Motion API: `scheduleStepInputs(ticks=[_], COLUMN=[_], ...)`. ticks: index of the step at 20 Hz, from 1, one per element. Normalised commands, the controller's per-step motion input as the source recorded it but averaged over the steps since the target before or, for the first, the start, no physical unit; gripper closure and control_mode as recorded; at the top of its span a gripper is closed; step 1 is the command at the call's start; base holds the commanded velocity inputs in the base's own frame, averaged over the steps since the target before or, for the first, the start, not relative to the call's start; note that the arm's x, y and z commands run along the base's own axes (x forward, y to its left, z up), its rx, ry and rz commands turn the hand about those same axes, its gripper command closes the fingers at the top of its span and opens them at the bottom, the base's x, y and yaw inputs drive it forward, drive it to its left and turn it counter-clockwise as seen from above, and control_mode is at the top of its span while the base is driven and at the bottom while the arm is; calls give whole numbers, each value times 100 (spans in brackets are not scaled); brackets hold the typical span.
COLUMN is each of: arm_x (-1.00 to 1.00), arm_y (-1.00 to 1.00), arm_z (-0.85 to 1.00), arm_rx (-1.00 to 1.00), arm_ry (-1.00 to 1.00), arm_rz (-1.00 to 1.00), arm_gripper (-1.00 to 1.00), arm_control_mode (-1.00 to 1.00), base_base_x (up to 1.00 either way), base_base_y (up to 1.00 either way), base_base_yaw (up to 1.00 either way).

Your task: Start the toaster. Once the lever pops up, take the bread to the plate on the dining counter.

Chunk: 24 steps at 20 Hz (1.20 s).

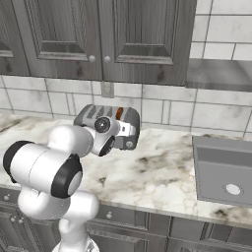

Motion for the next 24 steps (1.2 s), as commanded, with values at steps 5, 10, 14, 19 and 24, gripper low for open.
scheduleStepInputs(ticks=[5, 10, 14, 19, 24], arm_x=[5, 9, 7, 1, 0], arm_y=[0, 0, 0, 0, 0], arm_z=[0, -4, -11, -18, -23], arm_rx=[0, 0, 0, 0, 0], arm_ry=[0, 0, 0, 0, 0], arm_rz=[0, 0, 0, 0, 0], arm_gripper=[-100, -100, -100, -100, -100], arm_control_mode=[-100, -100, -100, -100, -100], base_base_x=[0, 0, 0, 0, 0], base_base_y=[0, 0, 0, 0, 0], base_base_yaw=[0, 0, 0, 0, 0])
